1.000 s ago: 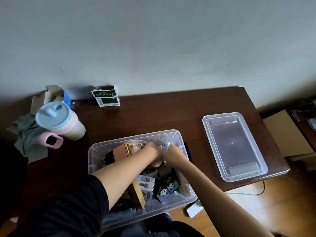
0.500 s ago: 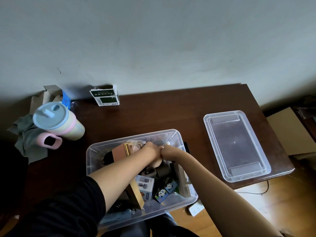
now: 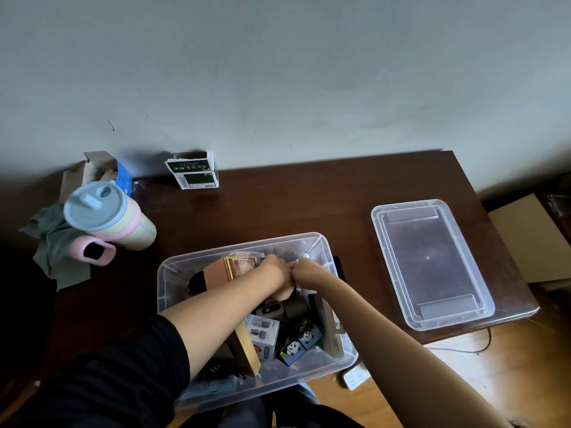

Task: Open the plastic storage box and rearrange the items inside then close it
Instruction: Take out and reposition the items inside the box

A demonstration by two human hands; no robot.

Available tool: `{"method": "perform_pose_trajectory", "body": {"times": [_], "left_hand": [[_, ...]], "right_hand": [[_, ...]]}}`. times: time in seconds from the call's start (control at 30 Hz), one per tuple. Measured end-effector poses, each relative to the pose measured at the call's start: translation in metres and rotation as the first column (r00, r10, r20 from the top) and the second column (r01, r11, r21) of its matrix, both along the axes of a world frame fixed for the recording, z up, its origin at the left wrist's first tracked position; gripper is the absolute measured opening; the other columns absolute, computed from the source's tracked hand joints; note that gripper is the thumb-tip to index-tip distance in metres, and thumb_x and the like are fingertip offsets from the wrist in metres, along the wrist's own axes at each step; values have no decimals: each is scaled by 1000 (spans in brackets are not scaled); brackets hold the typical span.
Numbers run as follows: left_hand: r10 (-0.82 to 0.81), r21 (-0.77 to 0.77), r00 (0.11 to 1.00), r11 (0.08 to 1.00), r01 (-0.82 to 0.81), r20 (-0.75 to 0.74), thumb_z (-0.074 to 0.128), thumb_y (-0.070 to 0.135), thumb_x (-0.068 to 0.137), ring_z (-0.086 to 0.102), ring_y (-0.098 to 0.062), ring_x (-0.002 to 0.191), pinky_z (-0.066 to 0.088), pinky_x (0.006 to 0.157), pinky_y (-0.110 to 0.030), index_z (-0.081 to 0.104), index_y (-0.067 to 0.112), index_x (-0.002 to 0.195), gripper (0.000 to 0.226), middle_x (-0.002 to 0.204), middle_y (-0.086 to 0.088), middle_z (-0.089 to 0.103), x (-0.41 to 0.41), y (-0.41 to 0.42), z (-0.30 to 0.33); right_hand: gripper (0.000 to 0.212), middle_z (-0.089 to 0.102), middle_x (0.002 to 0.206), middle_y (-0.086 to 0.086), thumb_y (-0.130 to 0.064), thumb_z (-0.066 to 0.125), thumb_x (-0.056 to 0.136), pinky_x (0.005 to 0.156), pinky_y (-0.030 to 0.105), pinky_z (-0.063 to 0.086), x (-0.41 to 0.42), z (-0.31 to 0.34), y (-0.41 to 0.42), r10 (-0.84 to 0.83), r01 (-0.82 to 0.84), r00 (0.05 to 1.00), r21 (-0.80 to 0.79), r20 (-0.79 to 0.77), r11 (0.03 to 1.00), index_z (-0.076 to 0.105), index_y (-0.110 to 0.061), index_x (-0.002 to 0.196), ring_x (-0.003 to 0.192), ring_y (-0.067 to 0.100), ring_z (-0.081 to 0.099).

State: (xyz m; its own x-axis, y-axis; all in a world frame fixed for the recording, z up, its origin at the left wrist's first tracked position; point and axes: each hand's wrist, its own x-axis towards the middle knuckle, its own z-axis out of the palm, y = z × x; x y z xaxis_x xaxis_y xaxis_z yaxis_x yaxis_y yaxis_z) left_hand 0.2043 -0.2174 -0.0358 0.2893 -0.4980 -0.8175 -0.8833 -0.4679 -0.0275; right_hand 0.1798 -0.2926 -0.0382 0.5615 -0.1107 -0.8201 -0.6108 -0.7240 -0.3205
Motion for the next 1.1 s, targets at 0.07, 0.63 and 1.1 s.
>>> {"method": "perform_pose_trajectory", "body": {"times": [0.07, 0.63, 1.1], "left_hand": [[-6, -26, 999, 1000, 7, 33, 46, 18, 93, 40, -28, 134, 37, 103, -44, 47, 15, 135, 42, 148, -8, 38, -2, 2, 2], [622, -819, 781, 423, -388, -49, 63, 61, 75, 38, -16, 128, 28, 106, -36, 59, 31, 120, 54, 137, 5, 44, -37, 115, 19], [783, -825, 502, -25, -565, -368, 72, 56, 55, 47, -9, 113, 30, 102, -21, 51, 38, 120, 70, 118, 11, 51, -59, 153, 31]], "right_hand": [[26, 56, 114, 21, -9, 35, 98, 73, 30, 37, -3, 5, -4, 74, -73, 995, -12, 71, 997, 52, -1, 116, 94, 24, 51], [34, 69, 111, 9, -6, 39, 95, 68, 24, 52, -34, 42, -26, 304, -324, 886, -2, 349, 946, 69, -6, 111, 71, 13, 61], [31, 68, 104, 22, -9, 41, 94, 69, 31, 48, -20, 24, -24, 395, -400, 867, -45, 303, 915, 66, 6, 103, 69, 22, 56]]}}
